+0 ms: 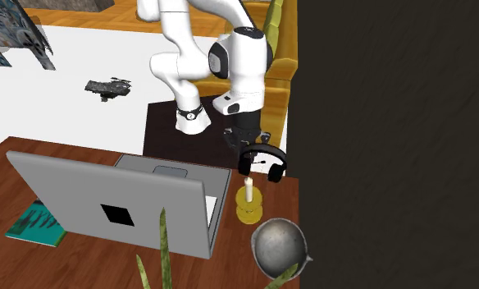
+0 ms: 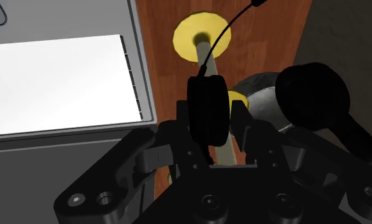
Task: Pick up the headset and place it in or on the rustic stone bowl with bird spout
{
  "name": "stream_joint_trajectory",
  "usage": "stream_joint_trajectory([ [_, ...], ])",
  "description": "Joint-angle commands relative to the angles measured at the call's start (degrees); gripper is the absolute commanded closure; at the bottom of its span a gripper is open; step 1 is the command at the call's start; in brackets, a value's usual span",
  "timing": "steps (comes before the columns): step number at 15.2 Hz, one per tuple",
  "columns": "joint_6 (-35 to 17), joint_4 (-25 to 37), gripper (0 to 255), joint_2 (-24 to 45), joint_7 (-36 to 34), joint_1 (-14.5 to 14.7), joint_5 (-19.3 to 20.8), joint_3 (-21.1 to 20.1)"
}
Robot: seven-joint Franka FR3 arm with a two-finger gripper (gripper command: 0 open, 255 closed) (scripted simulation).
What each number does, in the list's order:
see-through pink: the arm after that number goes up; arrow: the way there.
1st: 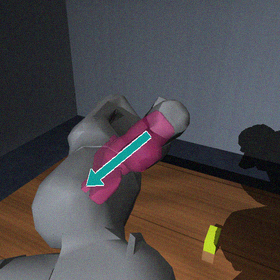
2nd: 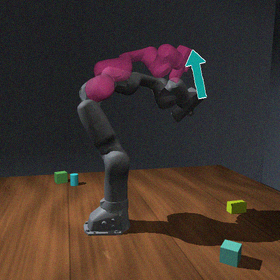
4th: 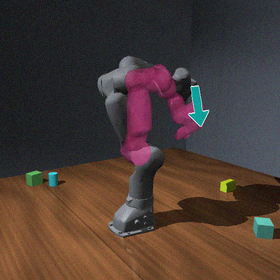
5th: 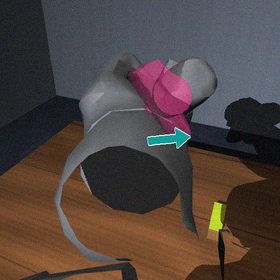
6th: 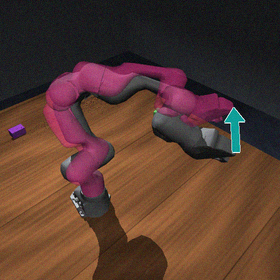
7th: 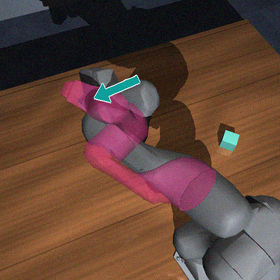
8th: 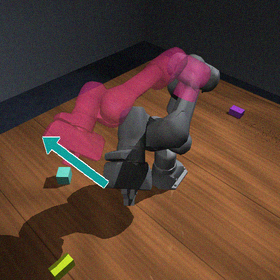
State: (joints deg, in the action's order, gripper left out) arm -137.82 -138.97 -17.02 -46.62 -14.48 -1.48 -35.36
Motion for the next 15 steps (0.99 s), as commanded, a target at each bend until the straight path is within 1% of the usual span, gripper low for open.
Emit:
stream_joint_trajectory([
  [1,0.2,4.7,255,5.1,-1.9,-2.4,3.7,-1.4],
  [4,1.0,11.9,255,13.1,-5.2,-4.8,10.2,-3.0],
  [7,3.0,19.7,255,21.2,-8.6,-5.2,16.9,-3.4],
  [11,7.0,31.2,255,31.6,-11.4,-2.9,24.1,-1.9],
  [13,9.3,37.5,255,36.6,-11.8,-1.0,26.7,-0.8],
  [14,11.1,42.3,255,40.2,-11.9,0.3,28.3,0.0],
  [15,10.4,41.9,255,40.4,-12.1,0.5,28.5,0.2],
])
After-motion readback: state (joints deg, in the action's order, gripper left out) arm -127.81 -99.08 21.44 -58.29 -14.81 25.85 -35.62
